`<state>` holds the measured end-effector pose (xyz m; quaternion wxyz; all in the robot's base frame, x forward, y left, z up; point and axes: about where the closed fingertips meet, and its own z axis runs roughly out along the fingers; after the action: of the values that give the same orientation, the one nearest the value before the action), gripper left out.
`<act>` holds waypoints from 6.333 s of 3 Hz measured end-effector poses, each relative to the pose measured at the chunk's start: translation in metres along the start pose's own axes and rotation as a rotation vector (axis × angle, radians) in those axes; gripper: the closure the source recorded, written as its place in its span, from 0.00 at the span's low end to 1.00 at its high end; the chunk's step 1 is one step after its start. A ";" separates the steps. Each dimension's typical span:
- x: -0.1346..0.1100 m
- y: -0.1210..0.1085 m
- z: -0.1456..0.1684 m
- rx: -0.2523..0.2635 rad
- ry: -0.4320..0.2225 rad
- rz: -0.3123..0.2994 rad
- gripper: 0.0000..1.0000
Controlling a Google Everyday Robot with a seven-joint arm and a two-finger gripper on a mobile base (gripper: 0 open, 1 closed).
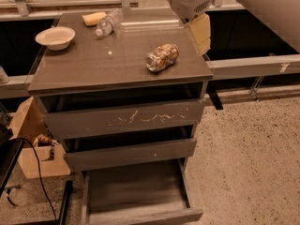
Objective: Place orange can into bottom drawer
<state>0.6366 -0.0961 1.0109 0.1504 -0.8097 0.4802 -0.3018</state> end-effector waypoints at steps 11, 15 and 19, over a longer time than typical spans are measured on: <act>-0.019 -0.027 0.155 -0.177 -0.372 -0.126 0.00; -0.035 -0.015 0.190 -0.239 -0.330 -0.207 0.00; -0.043 -0.013 0.224 -0.316 -0.353 -0.253 0.19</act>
Offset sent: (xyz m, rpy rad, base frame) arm 0.0651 0.0002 -0.0144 -0.0851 -0.0354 0.0664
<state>0.7717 -0.0627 0.8298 0.0646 -0.9169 0.3827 -0.0935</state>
